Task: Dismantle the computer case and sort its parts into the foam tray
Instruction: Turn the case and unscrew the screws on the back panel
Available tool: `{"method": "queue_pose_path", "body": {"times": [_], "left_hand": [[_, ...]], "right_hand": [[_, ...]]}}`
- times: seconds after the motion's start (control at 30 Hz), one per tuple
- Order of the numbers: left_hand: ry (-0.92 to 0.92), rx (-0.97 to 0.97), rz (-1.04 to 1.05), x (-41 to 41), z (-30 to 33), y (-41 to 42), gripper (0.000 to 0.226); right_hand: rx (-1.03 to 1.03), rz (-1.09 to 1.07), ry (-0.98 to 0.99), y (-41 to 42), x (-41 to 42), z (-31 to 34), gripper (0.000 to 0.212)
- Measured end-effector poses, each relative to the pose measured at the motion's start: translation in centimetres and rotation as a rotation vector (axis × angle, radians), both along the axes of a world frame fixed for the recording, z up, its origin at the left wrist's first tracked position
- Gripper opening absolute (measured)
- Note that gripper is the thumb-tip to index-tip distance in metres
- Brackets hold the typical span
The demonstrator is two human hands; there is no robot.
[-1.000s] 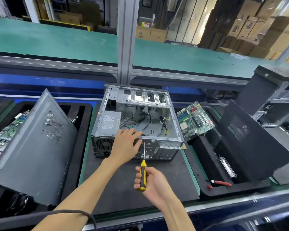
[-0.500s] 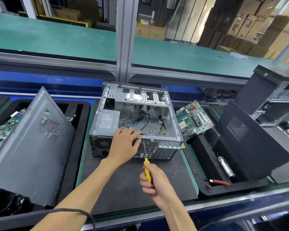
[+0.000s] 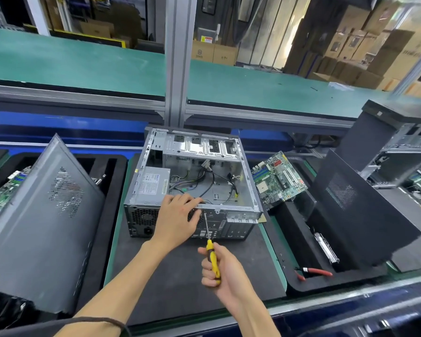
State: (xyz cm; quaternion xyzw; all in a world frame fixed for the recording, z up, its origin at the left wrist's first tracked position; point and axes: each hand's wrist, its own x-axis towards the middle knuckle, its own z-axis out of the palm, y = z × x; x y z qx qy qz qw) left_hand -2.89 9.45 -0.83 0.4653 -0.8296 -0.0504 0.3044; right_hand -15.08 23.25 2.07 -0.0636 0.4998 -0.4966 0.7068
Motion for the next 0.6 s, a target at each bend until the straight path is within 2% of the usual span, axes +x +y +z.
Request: {"method": "queue_pose_path", "body": {"times": [0.1,0.27,0.37,0.47,0.6], "left_hand": [[0.003,-0.02,-0.008,0.0,-0.1,0.0,0.03],[0.012,-0.027,-0.006,0.0,0.1,0.2,0.033],[-0.005,-0.018,-0.013,0.1,0.1,0.0,0.034],[-0.023,-0.018,-0.016,0.1,0.1,0.0,0.034],[-0.014,-0.034,-0.013,0.1,0.1,0.0,0.033]], "right_hand": [[0.007,0.001,-0.075,0.1,-0.2,0.3,0.035],[-0.056,0.042,-0.021,0.1,0.3,0.8,0.009],[-0.03,0.044,-0.036,-0.3,0.5,0.9,0.017],[-0.002,0.047,-0.136,-0.3,0.7,0.6,0.033],[0.002,0.025,-0.123,-0.2,1.2,0.4,0.018]]}}
